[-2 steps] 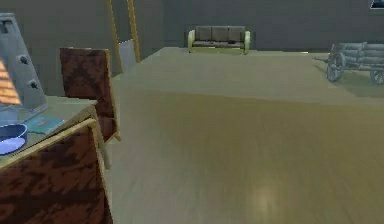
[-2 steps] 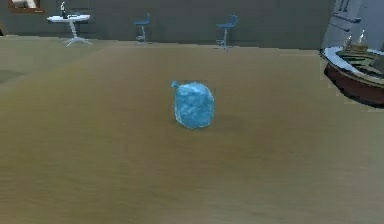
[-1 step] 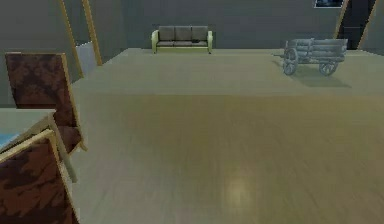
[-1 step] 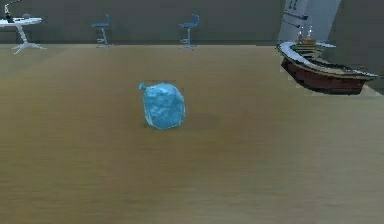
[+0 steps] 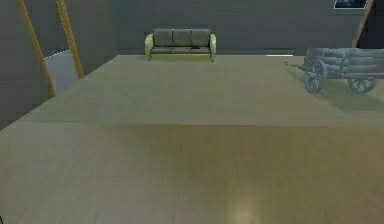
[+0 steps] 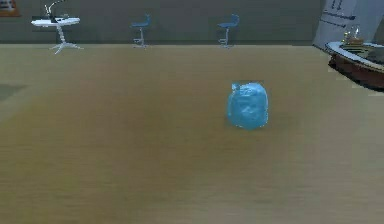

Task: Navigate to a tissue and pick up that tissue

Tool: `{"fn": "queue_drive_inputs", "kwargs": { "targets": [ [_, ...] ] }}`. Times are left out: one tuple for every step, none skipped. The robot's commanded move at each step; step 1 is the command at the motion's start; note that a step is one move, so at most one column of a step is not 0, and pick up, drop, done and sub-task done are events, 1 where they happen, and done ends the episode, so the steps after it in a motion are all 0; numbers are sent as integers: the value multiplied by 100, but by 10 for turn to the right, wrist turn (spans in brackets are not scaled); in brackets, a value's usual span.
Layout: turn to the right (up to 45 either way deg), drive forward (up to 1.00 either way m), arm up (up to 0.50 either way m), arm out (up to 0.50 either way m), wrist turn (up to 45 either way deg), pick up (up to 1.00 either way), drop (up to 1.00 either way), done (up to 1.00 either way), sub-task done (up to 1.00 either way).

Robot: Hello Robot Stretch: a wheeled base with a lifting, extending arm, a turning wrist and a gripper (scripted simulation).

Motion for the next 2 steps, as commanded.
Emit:
{"fn": "queue_drive_inputs", "kwargs": {
  "targets": [
    [-240, 0, 0, 0, 0, 0, 0, 0, 0],
    [0, 100, 0, 0, 0, 0, 0, 0, 0]
  ]
}}
